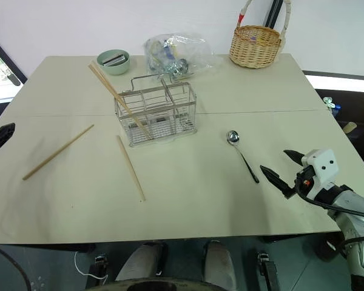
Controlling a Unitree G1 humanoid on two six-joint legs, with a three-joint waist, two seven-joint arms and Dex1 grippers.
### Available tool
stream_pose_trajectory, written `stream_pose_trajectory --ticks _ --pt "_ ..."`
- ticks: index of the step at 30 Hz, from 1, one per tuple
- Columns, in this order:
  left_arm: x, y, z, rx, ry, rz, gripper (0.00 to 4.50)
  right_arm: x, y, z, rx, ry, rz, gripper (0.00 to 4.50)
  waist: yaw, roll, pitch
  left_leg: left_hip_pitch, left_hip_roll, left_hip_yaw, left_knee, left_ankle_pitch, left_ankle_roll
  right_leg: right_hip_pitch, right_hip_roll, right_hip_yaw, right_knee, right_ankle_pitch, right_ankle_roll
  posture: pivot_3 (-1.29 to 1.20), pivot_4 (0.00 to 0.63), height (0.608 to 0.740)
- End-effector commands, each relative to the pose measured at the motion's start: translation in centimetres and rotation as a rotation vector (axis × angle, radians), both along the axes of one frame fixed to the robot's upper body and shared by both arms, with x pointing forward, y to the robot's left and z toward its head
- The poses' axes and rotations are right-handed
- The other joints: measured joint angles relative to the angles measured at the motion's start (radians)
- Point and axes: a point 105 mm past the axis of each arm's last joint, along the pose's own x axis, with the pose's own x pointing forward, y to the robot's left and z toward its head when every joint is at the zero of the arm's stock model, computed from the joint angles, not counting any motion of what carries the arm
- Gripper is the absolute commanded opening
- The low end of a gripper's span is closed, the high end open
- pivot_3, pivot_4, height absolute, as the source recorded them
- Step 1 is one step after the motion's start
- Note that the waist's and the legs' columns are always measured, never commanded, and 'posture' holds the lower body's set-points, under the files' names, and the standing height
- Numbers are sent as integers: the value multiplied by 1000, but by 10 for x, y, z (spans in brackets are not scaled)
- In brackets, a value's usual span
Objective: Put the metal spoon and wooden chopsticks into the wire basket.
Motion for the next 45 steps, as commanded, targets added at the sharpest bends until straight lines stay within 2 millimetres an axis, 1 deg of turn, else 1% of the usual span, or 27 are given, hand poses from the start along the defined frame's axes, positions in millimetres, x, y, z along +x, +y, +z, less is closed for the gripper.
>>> stream_pose_trajectory --ticks 1,3,5,6,8,10,11,14,16,17,21,23,27,32,34,37,41,44,45 --pt "4 -23 28 44 -50 -85 4428 6 3 13 -53 -28 33 4500 1 0 0 0 0 0 0 0 0 0 0 0 0 0 0 0 150 688" --pt "7 -51 38 49 -49 -195 4428 12 8 18 -85 -19 55 4500 1 0 0 0 0 0 1 0 0 1 0 0 0 0 0 0 150 688" --pt "5 -89 48 39 -47 -349 4428 21 10 26 -120 -5 63 4500 -1 0 0 0 0 0 2 0 0 1 0 0 0 0 0 0 150 688" --pt "2 -103 51 30 -40 -408 4428 25 10 30 -136 -1 61 4500 -1 0 1 0 0 0 2 0 0 1 -1 0 0 0 0 0 150 688" --pt "-7 -139 54 60 1 -569 4428 32 16 39 -165 5 78 4500 -1 -1 0 -1 0 0 2 0 0 0 -1 0 0 0 0 0 150 688" --pt "-15 -166 56 87 32 -694 4428 37 22 45 -182 17 106 4500 -2 1 1 -1 0 0 1 0 0 0 0 0 0 0 0 0 150 688" --pt "-17 -174 58 90 40 -729 4428 38 24 47 -186 22 115 4500 -2 2 2 -1 0 0 0 0 0 0 0 0 0 0 0 0 150 688" --pt "-23 -208 69 73 42 -893 4428 54 34 51 -194 57 95 4500 -2 2 2 0 0 0 0 0 0 -1 2 0 0 0 0 0 150 688" --pt "-25 -224 72 76 53 -966 4428 61 42 49 -176 90 88 4500 -3 2 2 -1 0 0 1 0 0 -1 3 0 0 0 -1 0 150 688" --pt "-26 -230 72 78 61 -997 4428 65 45 45 -175 114 80 4500 -2 2 2 0 0 0 2 0 0 0 3 0 0 0 -1 0 150 688" --pt "-26 -249 77 38 75 -1098 4428 77 59 29 -133 216 56 4500 -1 0 2 -1 0 0 2 0 1 1 3 0 0 0 -1 0 150 688" --pt "-27 -255 77 45 86 -1130 4428 81 63 23 -135 248 48 4500 -1 0 2 -1 -1 0 2 1 1 0 3 0 0 0 -1 0 150 688" --pt "-28 -259 73 77 96 -1144 4428 97 53 10 -99 344 -77 4500 -3 0 2 -1 -1 1 2 1 1 0 3 1 0 1 -1 0 150 688" --pt "-36 -265 73 55 116 -1194 4428 112 49 -2 -84 396 -133 4500 -4 0 2 -1 -1 1 1 1 1 0 3 1 1 1 -1 0 150 688" --pt "-40 -267 72 52 129 -1218 4428 113 51 -5 -79 410 -128 4500 -4 0 2 -1 -1 1 1 1 1 -1 3 1 1 1 -1 0 150 688" --pt "-45 -270 68 63 167 -1253 4428 114 59 -12 -71 432 -103 4500 -5 0 2 -1 -1 1 1 1 1 -1 4 1 1 1 -1 0 150 688" --pt "-45 -271 66 81 180 -1257 4428 115 68 -14 -54 435 -79 4500 -9 0 2 0 -1 1 1 1 1 0 4 1 1 1 -1 0 150 688" --pt "-43 -273 69 84 164 -1255 4500 115 72 -19 -50 439 -74 3644 -10 0 2 0 -1 0 2 1 0 0 4 1 2 1 -1 0 150 688" --pt "-42 -273 70 83 157 -1253 4500 115 73 -20 -50 439 -71 3151 -10 0 2 0 -1 0 2 1 0 0 4 1 2 1 -1 0 150 688"
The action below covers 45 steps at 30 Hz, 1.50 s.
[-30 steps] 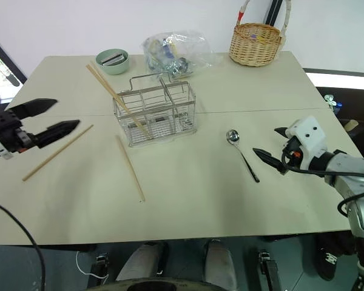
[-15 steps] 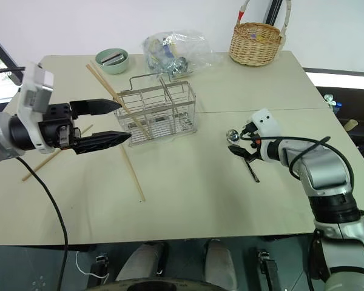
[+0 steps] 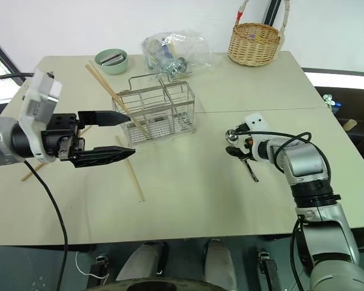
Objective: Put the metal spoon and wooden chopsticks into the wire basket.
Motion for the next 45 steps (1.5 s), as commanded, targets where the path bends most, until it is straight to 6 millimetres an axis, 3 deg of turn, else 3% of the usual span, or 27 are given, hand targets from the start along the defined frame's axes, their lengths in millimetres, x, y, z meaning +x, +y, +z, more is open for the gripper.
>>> stream_pose_trajectory --ticks 1,6,13,17,19,24,29,34,38,40,45 --pt "-1 -3 12 -4 -69 -4 4500 3 6 5 5 -31 17 2669 0 0 0 0 0 0 0 0 0 0 0 0 0 0 0 0 150 688" --pt "2 -3 16 -13 -79 4 4500 3 8 4 26 -23 12 32 -8 -1 0 0 0 0 0 0 0 0 0 0 0 1 1 0 150 688" --pt "3 -5 20 -27 -89 -2 4500 4 2 7 18 -27 -17 32 -16 -2 -1 1 0 0 0 0 0 1 0 0 0 1 2 0 150 688" --pt "6 -5 22 -35 -105 13 4500 12 -8 26 35 -106 -54 32 -16 -2 -1 1 0 0 0 0 0 1 0 0 0 2 3 0 150 688" --pt "8 -4 25 -42 -117 26 4500 17 -13 43 55 -167 -81 32 -14 -1 -1 1 0 0 0 0 0 1 0 0 0 2 3 0 150 688" --pt "15 4 32 -62 -151 75 4500 29 -11 112 124 -425 -93 32 -19 1 1 0 0 0 0 0 0 0 0 1 0 2 3 0 150 688" --pt "23 14 48 -107 -212 138 4500 40 22 206 368 -711 -61 32 -26 2 1 0 0 1 -2 1 -2 -3 1 1 2 2 4 0 150 688" --pt "34 29 61 -136 -272 222 4500 41 83 260 595 -836 64 32 -23 1 1 1 0 0 -3 1 -2 -3 2 1 4 2 3 0 150 688" --pt "43 42 67 -166 -306 311 4500 42 129 271 715 -838 141 32 -22 1 0 0 0 0 -3 1 -2 -6 1 1 5 2 3 0 150 688" --pt "44 47 66 -169 -316 343 4500 44 149 264 749 -806 170 32 -23 -1 0 0 0 -1 -3 1 -2 -10 1 1 9 2 3 0 150 688" --pt "42 56 67 -176 -327 392 4500 44 173 240 762 -740 219 32 -24 0 0 -1 -1 -1 -3 1 -2 -13 0 2 15 2 3 0 150 688"
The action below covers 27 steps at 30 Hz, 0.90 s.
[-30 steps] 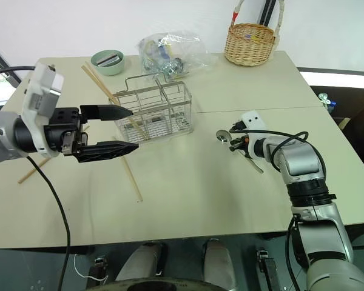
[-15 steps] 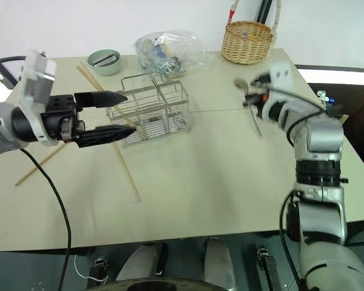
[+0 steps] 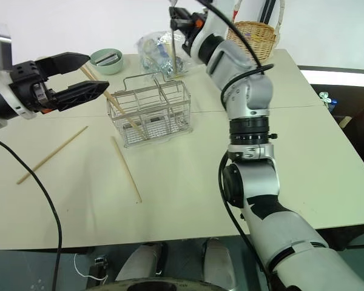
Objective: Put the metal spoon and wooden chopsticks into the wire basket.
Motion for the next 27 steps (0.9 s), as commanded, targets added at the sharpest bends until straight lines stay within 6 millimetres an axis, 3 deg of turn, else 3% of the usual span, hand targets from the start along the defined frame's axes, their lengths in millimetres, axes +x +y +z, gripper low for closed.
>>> stream_pose_trajectory --ticks 1,6,10,13,15,18,23,27 --pt "-7 8 16 -14 -78 43 4500 -8 11 2 9 -38 43 32 -2 0 0 0 0 0 0 0 0 0 0 0 0 0 0 0 150 688" --pt "-11 12 18 -18 -86 64 4500 -6 12 -26 -7 25 48 32 -2 0 0 0 0 0 0 1 -1 0 0 0 0 0 0 0 150 688" --pt "-12 14 19 -20 -89 73 4500 -6 14 -61 -56 98 50 32 -2 0 0 2 0 0 0 1 -2 1 1 0 0 0 0 0 150 688" --pt "-10 14 21 -21 -91 74 4500 -6 11 -71 -66 125 24 964 -3 0 0 1 0 0 0 1 -2 1 1 0 0 0 0 0 150 688" --pt "-9 13 22 -21 -93 74 4500 -5 7 -72 -74 123 -1 1933 -3 0 0 1 0 0 0 1 -2 1 1 0 0 0 0 0 150 688" --pt "-7 13 21 -18 -93 72 4500 -3 -4 -67 -71 111 -36 3412 -3 0 0 1 0 0 0 1 -2 1 1 0 0 0 0 0 150 688" --pt "-1 18 20 -16 -96 96 4500 -14 -33 -32 -105 -17 -22 3412 3 0 0 1 0 0 1 1 -2 1 1 0 0 0 0 0 150 688" --pt "8 39 13 -9 -73 190 4500 -53 -50 6 -203 -189 168 3412 1 0 0 0 0 1 0 1 -2 3 1 0 0 0 0 0 150 688"
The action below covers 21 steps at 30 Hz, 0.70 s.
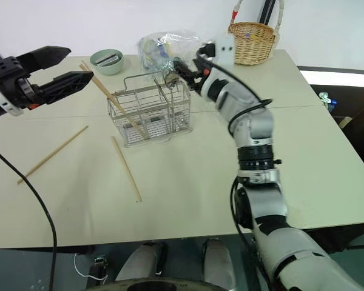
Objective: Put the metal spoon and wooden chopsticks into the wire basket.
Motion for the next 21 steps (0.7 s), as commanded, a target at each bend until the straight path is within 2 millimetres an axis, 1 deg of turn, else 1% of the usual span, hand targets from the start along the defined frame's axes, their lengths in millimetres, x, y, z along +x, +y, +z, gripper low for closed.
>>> stream_pose_trajectory --ticks 1,3,4,7,9,11,15,19,21 --pt "3 20 3 23 -24 88 4500 -44 -3 52 -44 -200 195 3412 -1 0 0 0 0 0 -1 0 0 0 0 0 0 0 0 0 150 688" --pt "12 46 -9 50 23 186 4500 -69 -15 56 -148 -238 308 3412 -4 -1 0 1 0 1 -2 0 0 0 1 -1 0 0 0 0 150 688" --pt "15 59 -16 71 54 223 4500 -84 -20 53 -212 -253 371 3412 -4 -1 0 1 1 1 -4 0 0 0 1 -1 0 0 0 0 150 688" --pt "21 86 -33 128 115 276 4500 -116 -28 36 -351 -250 523 3412 -2 -2 -1 2 1 3 -5 0 0 -1 1 -1 -2 -2 -1 0 150 688" --pt "27 106 -46 153 170 316 4500 -130 -33 22 -396 -201 596 3412 1 -2 -1 2 2 4 -5 0 0 -1 0 -1 -3 -2 -1 0 150 688" --pt "32 122 -64 206 226 344 4500 -137 -37 7 -434 -154 622 3412 2 -2 -1 2 3 4 -5 0 0 -1 -1 -1 -3 -2 -1 0 150 688" --pt "38 139 -99 322 342 338 4500 -139 -41 -15 -484 -117 610 3412 6 -3 -1 2 3 4 -4 0 0 -1 -2 -1 -3 -2 -1 0 150 688" --pt "43 149 -127 409 437 311 4500 -140 -41 -19 -463 -100 581 3412 8 -4 -1 0 3 3 -4 0 0 -2 -3 -1 -3 -1 -1 0 150 688" --pt "45 152 -136 438 472 303 4500 -142 -42 -20 -456 -95 573 3412 9 -5 -2 0 2 3 -4 0 0 -3 -3 -1 -3 -1 -1 0 150 688"
